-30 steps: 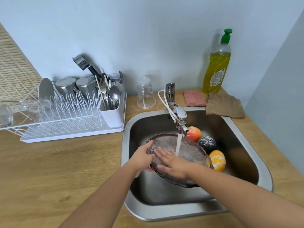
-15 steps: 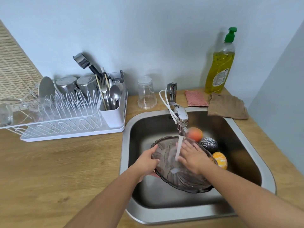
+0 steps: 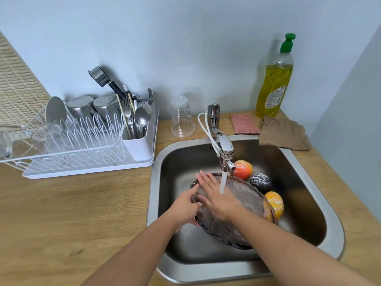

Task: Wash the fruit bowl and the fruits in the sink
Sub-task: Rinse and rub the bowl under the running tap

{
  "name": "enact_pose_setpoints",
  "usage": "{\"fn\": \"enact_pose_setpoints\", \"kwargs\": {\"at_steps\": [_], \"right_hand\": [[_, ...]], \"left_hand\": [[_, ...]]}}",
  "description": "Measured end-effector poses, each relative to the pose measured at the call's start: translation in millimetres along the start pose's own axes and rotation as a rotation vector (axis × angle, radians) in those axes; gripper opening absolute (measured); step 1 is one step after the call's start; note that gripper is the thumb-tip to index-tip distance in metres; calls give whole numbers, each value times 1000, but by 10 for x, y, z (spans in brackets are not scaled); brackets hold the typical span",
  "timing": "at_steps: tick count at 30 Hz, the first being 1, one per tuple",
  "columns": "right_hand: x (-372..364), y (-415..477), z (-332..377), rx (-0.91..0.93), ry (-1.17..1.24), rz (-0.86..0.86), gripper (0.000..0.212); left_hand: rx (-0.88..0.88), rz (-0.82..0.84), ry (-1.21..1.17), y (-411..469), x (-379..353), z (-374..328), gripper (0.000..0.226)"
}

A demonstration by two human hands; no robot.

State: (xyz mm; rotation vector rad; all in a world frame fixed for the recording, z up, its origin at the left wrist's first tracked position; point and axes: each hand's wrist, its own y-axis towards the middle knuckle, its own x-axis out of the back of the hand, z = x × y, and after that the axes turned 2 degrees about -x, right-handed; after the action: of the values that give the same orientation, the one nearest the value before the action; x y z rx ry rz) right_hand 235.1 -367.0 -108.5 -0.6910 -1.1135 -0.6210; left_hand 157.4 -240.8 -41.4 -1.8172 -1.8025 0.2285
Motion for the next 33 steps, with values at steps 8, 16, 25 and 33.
{"fn": "enact_pose_setpoints", "kwargs": {"at_steps": [8, 16, 25, 33], "right_hand": [[-66, -32, -129, -108, 24, -12, 70], [-60, -178, -464, -114, -147, 204, 65], [-138, -409, 353, -42, 410, 452, 51], [-122, -407, 168, -90, 109, 441, 55]], "left_hand": [[3, -35, 13, 15, 35, 84, 62], [-114, -245, 328, 12, 327, -8, 66], [-255, -434, 820, 91, 400, -126, 84], [-261, -478, 782, -13, 493, -184, 78]]}}
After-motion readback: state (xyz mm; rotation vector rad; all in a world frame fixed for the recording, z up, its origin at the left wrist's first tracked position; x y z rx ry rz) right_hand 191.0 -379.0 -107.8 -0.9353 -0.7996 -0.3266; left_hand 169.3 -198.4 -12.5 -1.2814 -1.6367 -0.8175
